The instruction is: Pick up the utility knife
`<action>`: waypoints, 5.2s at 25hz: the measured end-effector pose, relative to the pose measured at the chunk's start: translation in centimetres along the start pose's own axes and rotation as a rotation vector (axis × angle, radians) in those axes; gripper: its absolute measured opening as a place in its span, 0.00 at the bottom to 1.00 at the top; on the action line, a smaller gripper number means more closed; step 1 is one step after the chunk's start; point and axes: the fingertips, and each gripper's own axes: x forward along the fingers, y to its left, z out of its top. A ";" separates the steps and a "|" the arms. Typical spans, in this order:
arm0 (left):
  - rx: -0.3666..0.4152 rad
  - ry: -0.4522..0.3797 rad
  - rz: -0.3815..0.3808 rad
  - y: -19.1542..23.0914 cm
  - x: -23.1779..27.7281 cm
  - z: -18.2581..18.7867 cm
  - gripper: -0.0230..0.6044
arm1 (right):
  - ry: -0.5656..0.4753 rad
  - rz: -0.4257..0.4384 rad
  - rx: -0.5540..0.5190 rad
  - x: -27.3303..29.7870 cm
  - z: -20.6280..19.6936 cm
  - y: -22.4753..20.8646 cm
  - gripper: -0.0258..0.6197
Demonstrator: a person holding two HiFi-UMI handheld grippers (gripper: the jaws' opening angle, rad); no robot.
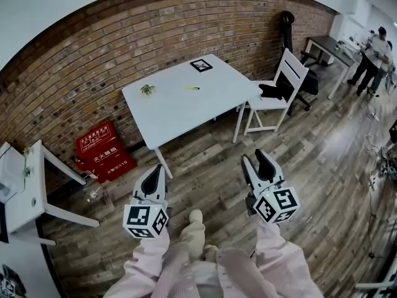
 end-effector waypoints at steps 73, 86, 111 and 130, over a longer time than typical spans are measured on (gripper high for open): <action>-0.239 0.233 0.107 19.0 46.6 -8.6 0.02 | 0.359 0.176 0.125 50.5 -13.3 -19.1 0.30; -0.309 0.300 0.207 20.4 51.4 -12.3 0.02 | 0.526 0.360 0.080 56.3 -18.5 -19.8 0.30; -0.389 0.483 0.223 24.1 54.7 -19.3 0.02 | 0.858 0.629 -0.193 62.3 -29.0 -16.7 0.30; -0.401 0.508 0.211 24.3 55.4 -20.8 0.02 | 0.984 0.688 -0.387 62.1 -32.1 -15.9 0.24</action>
